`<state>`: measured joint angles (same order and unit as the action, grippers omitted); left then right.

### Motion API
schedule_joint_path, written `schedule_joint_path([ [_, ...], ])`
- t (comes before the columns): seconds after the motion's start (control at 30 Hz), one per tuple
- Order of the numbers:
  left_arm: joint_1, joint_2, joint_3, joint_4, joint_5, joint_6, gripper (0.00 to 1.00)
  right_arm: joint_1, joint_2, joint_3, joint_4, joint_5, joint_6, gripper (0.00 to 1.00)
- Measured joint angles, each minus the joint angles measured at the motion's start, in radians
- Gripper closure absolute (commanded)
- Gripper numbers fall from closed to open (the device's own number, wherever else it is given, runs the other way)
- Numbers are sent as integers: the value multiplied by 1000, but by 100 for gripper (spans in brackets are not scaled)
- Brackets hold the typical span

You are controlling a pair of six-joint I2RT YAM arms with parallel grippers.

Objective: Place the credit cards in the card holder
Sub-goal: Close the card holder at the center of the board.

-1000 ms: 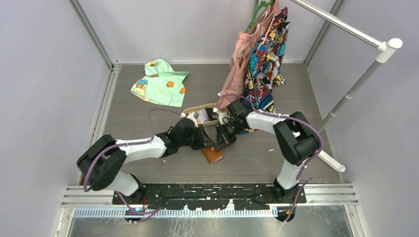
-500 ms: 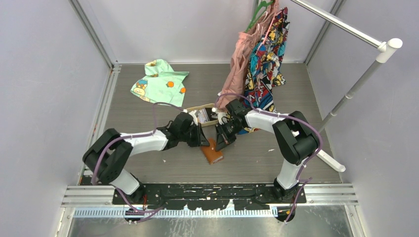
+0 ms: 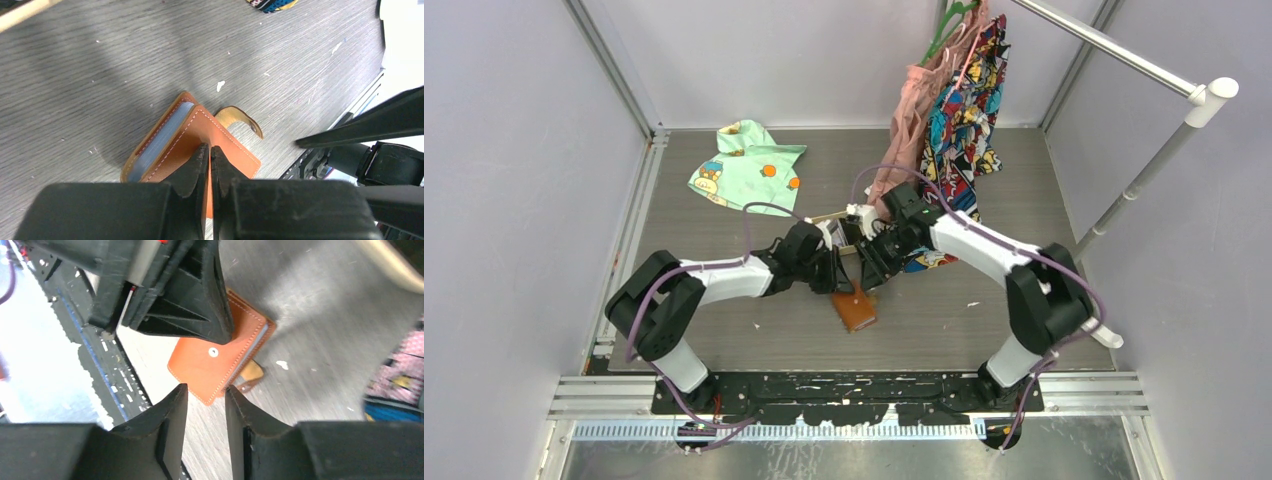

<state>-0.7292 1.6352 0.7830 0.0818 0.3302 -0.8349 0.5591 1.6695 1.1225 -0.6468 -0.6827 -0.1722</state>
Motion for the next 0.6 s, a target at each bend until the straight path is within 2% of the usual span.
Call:
schedule_joint_path([
  [0.17, -14, 2, 0, 4, 0, -3, 93, 1, -160, -10, -2, 127, -56, 52],
  [0.3, -26, 5, 0, 11, -1, -4, 94, 8, -135, -19, -2, 198, -56, 40],
  [0.37, -30, 5, 0, 13, -2, -6, 94, 19, -101, -32, -6, 239, -54, 39],
  [0.47, -32, 5, 0, 14, -3, -10, 94, 55, -64, -45, -14, 282, -53, 40],
  [0.6, -33, 5, 0, 13, -6, -17, 94, 107, -21, -45, -17, 330, -53, 49],
])
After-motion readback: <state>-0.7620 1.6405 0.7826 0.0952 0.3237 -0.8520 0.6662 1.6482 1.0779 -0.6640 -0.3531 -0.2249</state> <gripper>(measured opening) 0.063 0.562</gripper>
